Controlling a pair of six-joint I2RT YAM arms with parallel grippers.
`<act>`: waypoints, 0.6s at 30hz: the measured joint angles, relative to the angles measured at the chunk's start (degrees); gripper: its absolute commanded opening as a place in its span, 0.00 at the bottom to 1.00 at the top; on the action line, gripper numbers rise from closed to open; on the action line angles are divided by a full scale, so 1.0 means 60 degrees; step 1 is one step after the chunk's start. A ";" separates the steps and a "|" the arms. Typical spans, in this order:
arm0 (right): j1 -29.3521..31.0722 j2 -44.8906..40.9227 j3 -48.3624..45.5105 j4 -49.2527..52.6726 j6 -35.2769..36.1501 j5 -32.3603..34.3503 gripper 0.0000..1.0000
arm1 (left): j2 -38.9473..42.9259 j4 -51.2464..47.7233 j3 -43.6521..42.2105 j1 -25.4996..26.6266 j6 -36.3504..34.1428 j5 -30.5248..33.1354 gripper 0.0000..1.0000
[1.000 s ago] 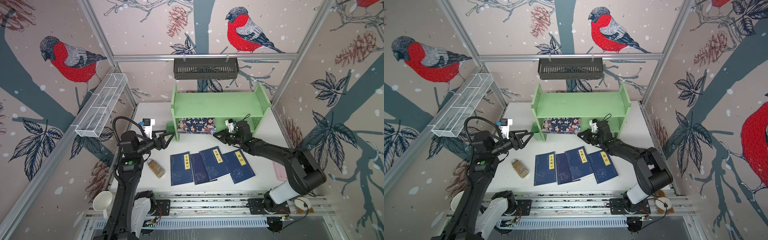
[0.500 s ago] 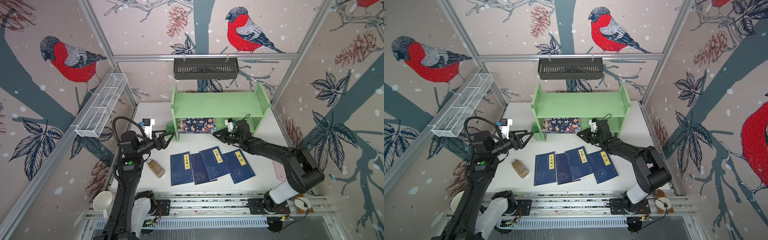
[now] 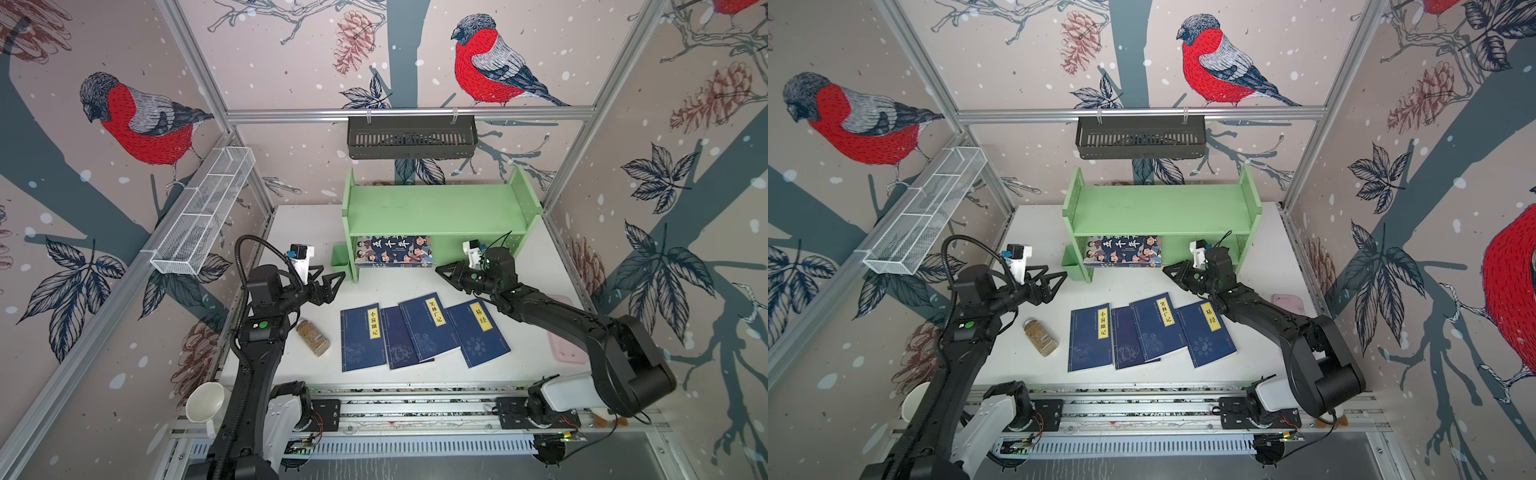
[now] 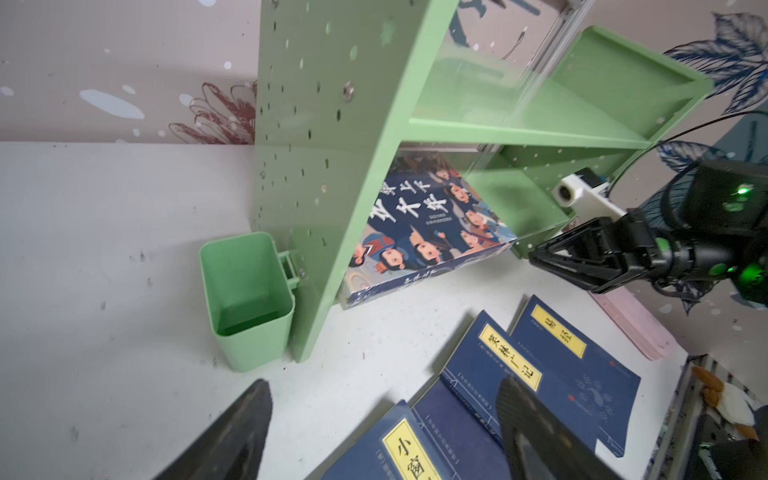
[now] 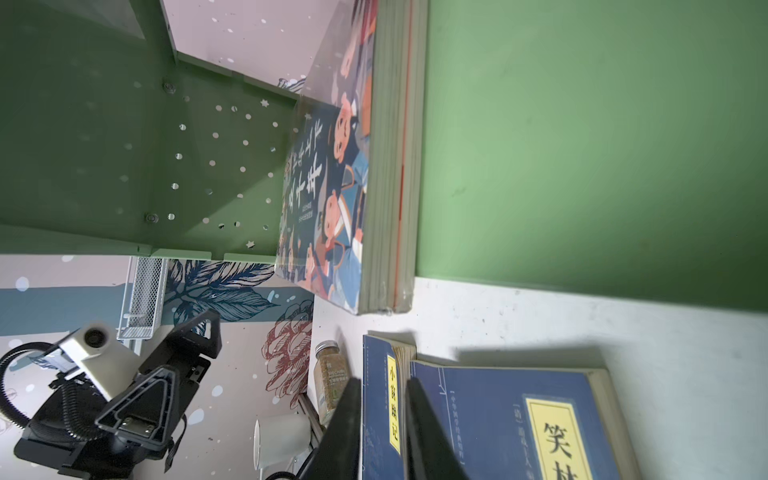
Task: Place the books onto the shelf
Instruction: 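Move the left gripper toward the shelf while the right gripper holds the book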
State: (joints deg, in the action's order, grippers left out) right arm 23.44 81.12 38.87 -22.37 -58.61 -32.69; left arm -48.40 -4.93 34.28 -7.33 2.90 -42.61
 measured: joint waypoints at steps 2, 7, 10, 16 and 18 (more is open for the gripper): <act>-0.0069 0.0036 -0.0007 -0.0058 -0.0004 0.0073 0.19 | -0.0106 0.0197 -0.0255 0.0007 -0.0138 0.0255 0.84; -0.0149 0.0353 -0.0011 -0.0423 -0.0106 0.0197 0.17 | -0.0441 0.1064 -0.0903 0.0080 -0.0266 0.0692 0.83; -0.0175 0.0481 0.0033 -0.0616 -0.0229 0.0288 0.17 | -0.0678 0.1668 -0.1173 0.0208 -0.0277 0.0718 0.83; -0.0178 0.0579 0.0211 -0.0794 -0.0244 0.0492 0.18 | -0.1421 0.2514 -0.1293 0.0710 -0.0459 0.0874 0.82; -0.0182 0.0667 0.0273 -0.0827 -0.0259 0.0532 0.18 | -0.1654 0.2710 -0.1290 0.0863 -0.0557 0.0885 0.81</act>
State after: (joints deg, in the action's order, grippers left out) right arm 22.35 85.12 40.51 -27.33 -60.16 -29.50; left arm -58.33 11.33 26.55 -2.15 -0.45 -37.30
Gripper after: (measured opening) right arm 0.185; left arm 0.816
